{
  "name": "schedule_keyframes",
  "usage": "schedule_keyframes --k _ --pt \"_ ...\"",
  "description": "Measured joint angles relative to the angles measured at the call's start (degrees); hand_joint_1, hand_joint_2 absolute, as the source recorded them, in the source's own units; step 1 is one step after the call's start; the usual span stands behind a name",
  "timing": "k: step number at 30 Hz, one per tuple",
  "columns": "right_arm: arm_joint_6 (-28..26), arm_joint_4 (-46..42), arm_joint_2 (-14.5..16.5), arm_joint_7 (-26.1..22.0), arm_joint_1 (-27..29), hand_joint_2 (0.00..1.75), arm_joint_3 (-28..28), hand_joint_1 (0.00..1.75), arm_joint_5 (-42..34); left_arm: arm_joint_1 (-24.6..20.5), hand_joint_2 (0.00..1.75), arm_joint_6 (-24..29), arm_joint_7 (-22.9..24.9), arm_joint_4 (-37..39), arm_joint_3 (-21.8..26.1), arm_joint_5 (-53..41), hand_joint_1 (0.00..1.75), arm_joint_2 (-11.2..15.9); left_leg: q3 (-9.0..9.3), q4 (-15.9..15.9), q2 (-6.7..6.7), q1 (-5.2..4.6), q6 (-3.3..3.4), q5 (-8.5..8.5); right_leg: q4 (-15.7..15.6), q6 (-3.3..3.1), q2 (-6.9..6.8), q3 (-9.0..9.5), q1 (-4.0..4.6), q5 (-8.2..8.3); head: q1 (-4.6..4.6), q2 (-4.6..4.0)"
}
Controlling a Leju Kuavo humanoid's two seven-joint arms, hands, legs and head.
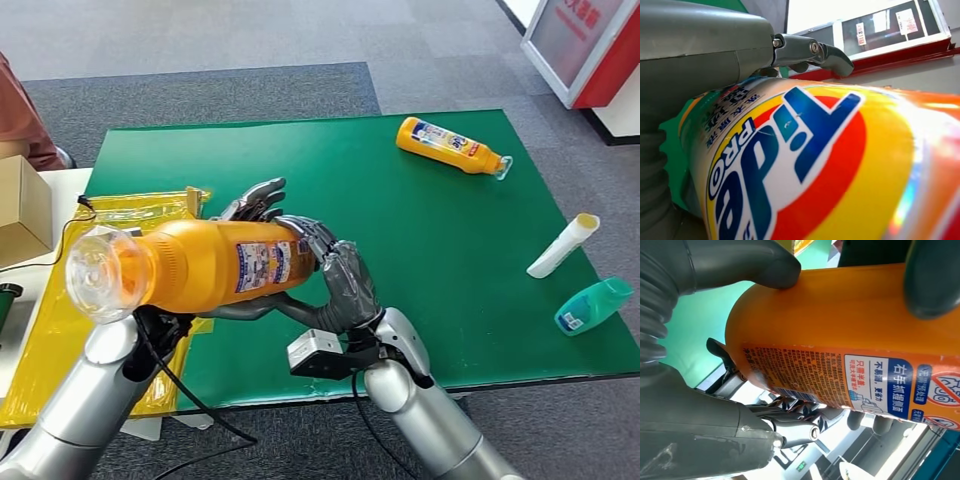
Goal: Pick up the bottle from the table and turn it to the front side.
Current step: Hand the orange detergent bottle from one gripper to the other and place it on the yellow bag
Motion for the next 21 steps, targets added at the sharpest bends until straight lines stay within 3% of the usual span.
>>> schedule_keyframes --k 18,19,21 --pt "0.2 2.1 0.0 -0.4 -0.2 1.75 -0.3 1.75 0.1 -1.8 1.75 -0.1 1.0 -0.6 -2.3 1.3 0.00 1.8 0.00 0.0 0.01 0.00 0.00 0.00 0.0 -0.01 0.01 -0.02 0.00 0.00 0.00 0.00" --pt "0.2 2.5 0.1 -0.4 -0.4 1.75 -0.3 1.75 0.1 -1.8 1.75 -0.1 1.0 -0.6 -2.4 1.3 0.16 1.8 0.00 0.0 0.01 0.00 0.00 0.00 0.0 -0.01 0.01 -0.02 0.00 0.00 -0.01 0.00" --pt "0.3 3.2 0.3 -0.5 -0.8 1.75 -0.3 1.75 0.1 -2.0 1.75 -0.1 1.1 -0.6 -2.4 1.3 1.03 2.0 0.00 0.0 0.01 0.00 0.00 0.00 0.0 -0.01 0.01 -0.03 0.00 0.00 -0.01 0.00"
